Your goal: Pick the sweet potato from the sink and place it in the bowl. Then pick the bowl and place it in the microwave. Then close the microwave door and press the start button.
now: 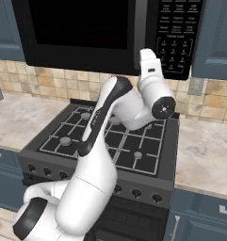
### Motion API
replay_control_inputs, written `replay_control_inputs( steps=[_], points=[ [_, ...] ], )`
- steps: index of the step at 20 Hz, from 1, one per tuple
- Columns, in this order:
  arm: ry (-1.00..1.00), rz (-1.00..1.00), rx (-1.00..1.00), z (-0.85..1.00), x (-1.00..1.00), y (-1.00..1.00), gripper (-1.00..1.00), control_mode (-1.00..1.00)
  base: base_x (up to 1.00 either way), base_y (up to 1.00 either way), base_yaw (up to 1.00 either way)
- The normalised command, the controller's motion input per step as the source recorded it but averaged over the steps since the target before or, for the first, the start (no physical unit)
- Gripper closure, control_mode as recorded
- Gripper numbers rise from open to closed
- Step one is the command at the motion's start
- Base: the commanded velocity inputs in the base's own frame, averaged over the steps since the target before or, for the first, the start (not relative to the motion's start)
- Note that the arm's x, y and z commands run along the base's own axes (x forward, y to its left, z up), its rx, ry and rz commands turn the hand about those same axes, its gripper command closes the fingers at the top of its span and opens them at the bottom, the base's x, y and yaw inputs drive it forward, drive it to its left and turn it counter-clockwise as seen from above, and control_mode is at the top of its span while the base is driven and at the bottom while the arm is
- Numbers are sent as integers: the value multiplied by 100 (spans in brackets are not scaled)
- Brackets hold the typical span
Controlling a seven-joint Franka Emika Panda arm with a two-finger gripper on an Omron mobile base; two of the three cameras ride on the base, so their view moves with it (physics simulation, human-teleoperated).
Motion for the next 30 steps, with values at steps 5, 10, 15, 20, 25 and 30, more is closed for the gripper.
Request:
replay_control_inputs(
  steps=[5, 10, 15, 20, 25, 30],
  points=[
    [0, -13, -27, -2, 43, 1, 100, -100, 0, 0, 0],
    [-3, -17, -2, -8, 16, -2, 100, -100, 0, 0, 0],
    [0, -7, 8, -16, 3, -8, 100, -100, 0, 0, 0],
    [0, -6, 11, -9, 20, -4, 100, -100, 0, 0, 0],
    [0, -3, 9, 0, 36, -3, 100, -100, 0, 0, 0],
    [-1, -3, 8, 0, 22, -27, 100, -100, 0, 0, 0]
  ],
)
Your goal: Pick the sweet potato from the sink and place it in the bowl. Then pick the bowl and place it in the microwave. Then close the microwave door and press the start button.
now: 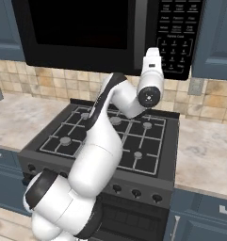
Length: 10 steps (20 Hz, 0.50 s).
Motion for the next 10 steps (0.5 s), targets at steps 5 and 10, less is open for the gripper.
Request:
replay_control_inputs(
  steps=[5, 10],
  points=[
    [0, -1, 7, 0, 16, -30, 100, -100, 0, 0, 0],
    [0, -1, 0, 0, 29, -1, 100, -100, 0, 0, 0]
  ],
)
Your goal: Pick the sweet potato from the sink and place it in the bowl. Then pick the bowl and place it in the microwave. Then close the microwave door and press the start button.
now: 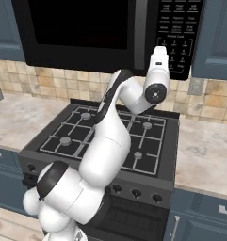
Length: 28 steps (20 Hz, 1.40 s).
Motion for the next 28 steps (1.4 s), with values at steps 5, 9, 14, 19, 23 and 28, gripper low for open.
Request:
replay_control_inputs(
  steps=[5, 9, 14, 19, 23, 28],
  points=[
    [0, 0, 0, -3, 24, 0, 100, -100, 0, 0, 0],
    [0, 0, 0, -6, 33, 0, 100, -100, 0, 0, 0],
    [0, 0, 0, -11, 39, -9, 100, -100, 0, 0, 0],
    [0, 0, 2, -10, 28, -40, 100, -100, 0, 0, 0],
    [0, 0, 4, 0, 26, -48, 100, -100, 0, 0, 0],
    [0, 0, 3, 0, 19, -37, 100, -100, 0, 0, 0]
  ],
)
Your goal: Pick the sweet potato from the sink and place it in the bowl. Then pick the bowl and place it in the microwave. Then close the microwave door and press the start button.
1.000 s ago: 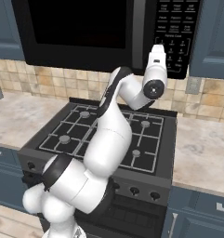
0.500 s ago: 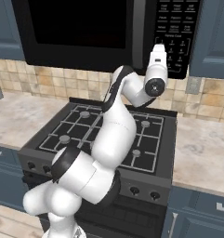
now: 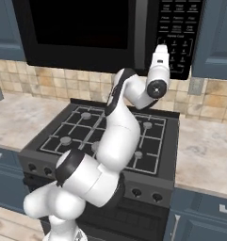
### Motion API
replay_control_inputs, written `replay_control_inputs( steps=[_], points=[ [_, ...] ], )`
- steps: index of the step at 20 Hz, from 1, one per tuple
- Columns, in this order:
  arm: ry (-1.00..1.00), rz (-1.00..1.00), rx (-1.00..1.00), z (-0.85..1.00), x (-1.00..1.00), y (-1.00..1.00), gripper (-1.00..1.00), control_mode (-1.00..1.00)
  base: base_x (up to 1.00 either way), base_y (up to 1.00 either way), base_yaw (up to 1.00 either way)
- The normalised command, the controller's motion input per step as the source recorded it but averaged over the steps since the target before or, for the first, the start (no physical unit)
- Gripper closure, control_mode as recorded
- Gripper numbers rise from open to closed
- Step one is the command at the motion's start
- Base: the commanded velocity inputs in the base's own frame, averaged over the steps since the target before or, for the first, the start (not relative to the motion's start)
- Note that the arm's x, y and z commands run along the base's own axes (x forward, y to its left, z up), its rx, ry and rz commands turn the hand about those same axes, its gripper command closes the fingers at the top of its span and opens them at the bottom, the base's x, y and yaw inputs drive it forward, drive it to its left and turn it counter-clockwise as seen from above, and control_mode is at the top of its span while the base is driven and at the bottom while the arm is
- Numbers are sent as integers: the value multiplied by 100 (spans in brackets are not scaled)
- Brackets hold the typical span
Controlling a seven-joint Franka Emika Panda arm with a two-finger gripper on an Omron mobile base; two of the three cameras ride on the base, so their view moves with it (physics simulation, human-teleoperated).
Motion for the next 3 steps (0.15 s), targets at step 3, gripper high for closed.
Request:
replay_control_inputs(
  steps=[3],
  points=[
    [0, 0, 4, 0, 0, -20, 100, -100, 0, 0, 0]
  ],
)
